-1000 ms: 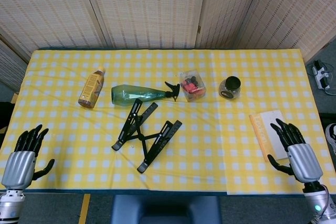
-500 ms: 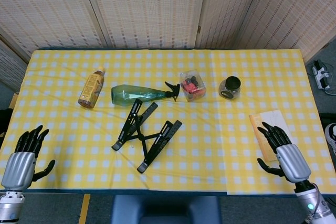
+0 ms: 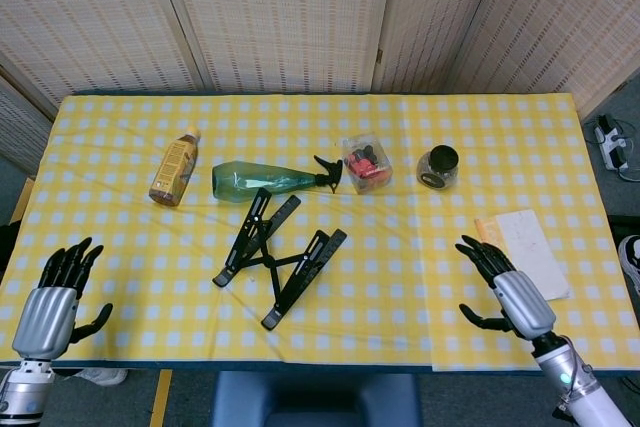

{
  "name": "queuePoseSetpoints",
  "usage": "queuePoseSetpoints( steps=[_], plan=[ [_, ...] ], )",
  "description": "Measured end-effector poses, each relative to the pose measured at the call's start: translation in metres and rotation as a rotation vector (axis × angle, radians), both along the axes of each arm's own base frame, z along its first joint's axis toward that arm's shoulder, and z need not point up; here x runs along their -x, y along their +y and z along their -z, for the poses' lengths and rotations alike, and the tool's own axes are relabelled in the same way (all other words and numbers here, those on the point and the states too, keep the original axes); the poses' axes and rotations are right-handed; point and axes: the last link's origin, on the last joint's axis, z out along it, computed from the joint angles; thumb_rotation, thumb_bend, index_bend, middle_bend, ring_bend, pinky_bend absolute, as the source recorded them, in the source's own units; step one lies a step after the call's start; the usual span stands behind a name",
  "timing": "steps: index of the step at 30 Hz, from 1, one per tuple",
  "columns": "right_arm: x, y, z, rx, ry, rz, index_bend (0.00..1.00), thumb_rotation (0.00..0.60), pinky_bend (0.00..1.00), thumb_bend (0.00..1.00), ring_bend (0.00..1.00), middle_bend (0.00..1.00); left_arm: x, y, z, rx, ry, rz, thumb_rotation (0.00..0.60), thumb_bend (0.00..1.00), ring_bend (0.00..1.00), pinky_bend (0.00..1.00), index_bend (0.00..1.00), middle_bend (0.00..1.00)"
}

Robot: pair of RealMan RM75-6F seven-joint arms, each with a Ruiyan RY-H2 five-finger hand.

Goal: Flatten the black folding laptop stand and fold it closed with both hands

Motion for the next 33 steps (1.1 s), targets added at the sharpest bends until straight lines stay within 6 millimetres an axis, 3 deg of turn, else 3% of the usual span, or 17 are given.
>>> queuePoseSetpoints(
  steps=[8,12,21,33],
  plan=[
    [-0.029,-0.019,0.030,-0.201,-0.269,0.014,0.00,0.600,0.01,0.37,0.05,0.02,-0.005,0.001,0.001,0.011,0.010,0.020,0.600,0.35,0.00,0.00,0.05,0.00],
    [-0.049,-0.030,0.054,-0.299,-0.401,0.014,0.00,0.600,0.01,0.37,0.05,0.02,-0.006,0.001,0.003,0.017,0.013,0.021,0.600,0.35,0.00,0.00,0.05,0.00],
    [-0.076,-0.051,0.091,-0.411,-0.480,0.052,0.00,0.600,0.01,0.37,0.04,0.00,-0.011,0.001,0.003,0.021,0.018,0.033,0.600,0.35,0.00,0.00,0.05,0.00],
    [-0.096,-0.075,0.119,-0.450,-0.558,0.096,0.00,0.600,0.00,0.37,0.04,0.00,-0.013,0.010,0.004,0.031,0.013,0.042,0.600,0.35,0.00,0.00,0.06,0.02]
  ],
)
